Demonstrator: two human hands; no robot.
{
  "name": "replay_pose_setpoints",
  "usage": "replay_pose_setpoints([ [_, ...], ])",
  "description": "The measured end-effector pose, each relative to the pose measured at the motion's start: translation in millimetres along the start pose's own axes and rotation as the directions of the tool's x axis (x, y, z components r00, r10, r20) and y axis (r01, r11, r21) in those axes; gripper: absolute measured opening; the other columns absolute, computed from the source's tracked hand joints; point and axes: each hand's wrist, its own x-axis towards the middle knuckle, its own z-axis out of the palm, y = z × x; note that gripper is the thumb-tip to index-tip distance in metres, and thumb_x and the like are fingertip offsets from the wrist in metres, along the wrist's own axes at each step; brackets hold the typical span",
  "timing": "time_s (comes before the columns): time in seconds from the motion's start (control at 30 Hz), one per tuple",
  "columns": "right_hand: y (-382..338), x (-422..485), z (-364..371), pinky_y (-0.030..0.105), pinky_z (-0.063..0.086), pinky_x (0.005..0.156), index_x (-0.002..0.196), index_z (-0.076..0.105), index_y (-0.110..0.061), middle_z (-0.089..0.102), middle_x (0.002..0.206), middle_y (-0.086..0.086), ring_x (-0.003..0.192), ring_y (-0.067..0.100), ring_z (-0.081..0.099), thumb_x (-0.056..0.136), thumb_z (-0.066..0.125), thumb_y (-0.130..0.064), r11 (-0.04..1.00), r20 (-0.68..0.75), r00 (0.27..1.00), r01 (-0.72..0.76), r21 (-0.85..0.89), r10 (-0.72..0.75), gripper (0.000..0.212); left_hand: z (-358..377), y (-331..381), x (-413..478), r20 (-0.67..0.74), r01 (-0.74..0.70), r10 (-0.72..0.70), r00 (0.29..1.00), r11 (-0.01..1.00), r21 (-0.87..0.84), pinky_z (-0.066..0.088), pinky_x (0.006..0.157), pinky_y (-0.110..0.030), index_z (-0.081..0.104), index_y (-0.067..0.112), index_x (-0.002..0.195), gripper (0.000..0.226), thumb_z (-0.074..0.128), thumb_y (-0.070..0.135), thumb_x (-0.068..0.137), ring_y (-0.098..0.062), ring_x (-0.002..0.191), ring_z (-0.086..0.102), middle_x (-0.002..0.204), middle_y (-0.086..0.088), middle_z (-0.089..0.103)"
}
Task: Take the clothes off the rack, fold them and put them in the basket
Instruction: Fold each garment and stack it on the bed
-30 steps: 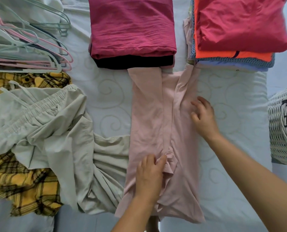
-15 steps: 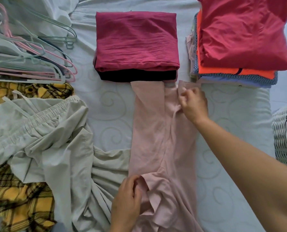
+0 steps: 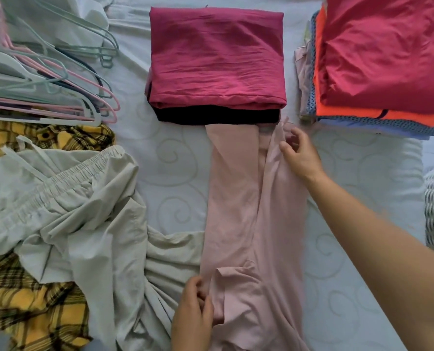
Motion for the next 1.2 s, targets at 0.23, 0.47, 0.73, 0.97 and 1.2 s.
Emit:
replay_pose_setpoints([
  [0.23, 91, -189, -6, 0.040, 0.042, 0.080, 0.098, 0.049, -0.003, 0.050, 0.092, 0.012, 0.085, 0.025, 0.050, 0.084, 0.065, -0.008, 0.946, -0.196, 0.926, -0.316, 0.069, 0.323, 0.022, -8, -9, -26, 0.181, 0.368, -0.349, 0.919, 0.927, -0.079, 0.046, 0.068, -0.031, 0.049, 0.026, 0.084, 0.041, 0.083, 0.020, 0.061, -0.027, 0.076, 0.058, 0.081, -0.005, 0.057],
  [0.47, 131, -317, 11, 0.031, 0.040, 0.070, 0.093, 0.051, -0.017, 0.058, 0.097, 0.008, 0.078, 0.018, 0.057, 0.073, 0.076, -0.015, 0.869, 0.122, 0.861, -0.485, -0.098, 0.494, 0.032, -14, -16, -46, 0.240, 0.456, -0.411, 0.880, 0.872, -0.179, 0.037, 0.062, -0.028, 0.056, 0.002, 0.075, 0.060, 0.060, 0.056, 0.048, -0.017, 0.067, 0.051, 0.070, -0.007, 0.056],
  [0.73, 132, -339, -23, 0.012, 0.039, 0.051, 0.073, 0.066, -0.004, 0.062, 0.061, 0.002, 0.058, 0.004, 0.049, 0.075, 0.076, -0.012, 0.823, 0.264, 0.802, -0.567, 0.049, 0.536, 0.013, -61, -14, -67, 0.460, 0.507, -0.364, 0.810, 0.829, -0.236, 0.042, 0.053, -0.009, 0.065, 0.006, 0.083, 0.011, 0.073, 0.011, 0.078, 0.001, 0.060, 0.058, 0.059, 0.006, 0.067],
  [0.97, 76, -292, -63, 0.024, 0.049, 0.056, 0.092, 0.062, 0.004, 0.067, 0.075, 0.017, 0.061, 0.017, 0.060, 0.072, 0.073, -0.018, 0.685, 0.332, 0.829, -0.559, 0.467, 0.450, 0.032, -94, 39, -34, 0.384, 0.536, -0.380, 0.842, 0.670, -0.513, 0.040, 0.058, -0.026, 0.059, 0.002, 0.089, 0.036, 0.078, 0.013, 0.061, -0.018, 0.063, 0.054, 0.067, -0.010, 0.060],
  [1.2, -4, -151, -94, 0.013, 0.043, 0.042, 0.068, 0.073, -0.008, 0.065, 0.061, 0.005, 0.049, 0.009, 0.057, 0.077, 0.067, -0.015, 0.619, 0.419, 0.836, -0.545, 0.565, 0.353, 0.013, -114, 141, 100, 0.289, 0.282, -0.113, 0.951, 0.698, -0.658, 0.047, 0.061, -0.026, 0.055, 0.012, 0.093, 0.013, 0.049, 0.024, 0.094, -0.016, 0.071, 0.058, 0.088, -0.012, 0.063],
])
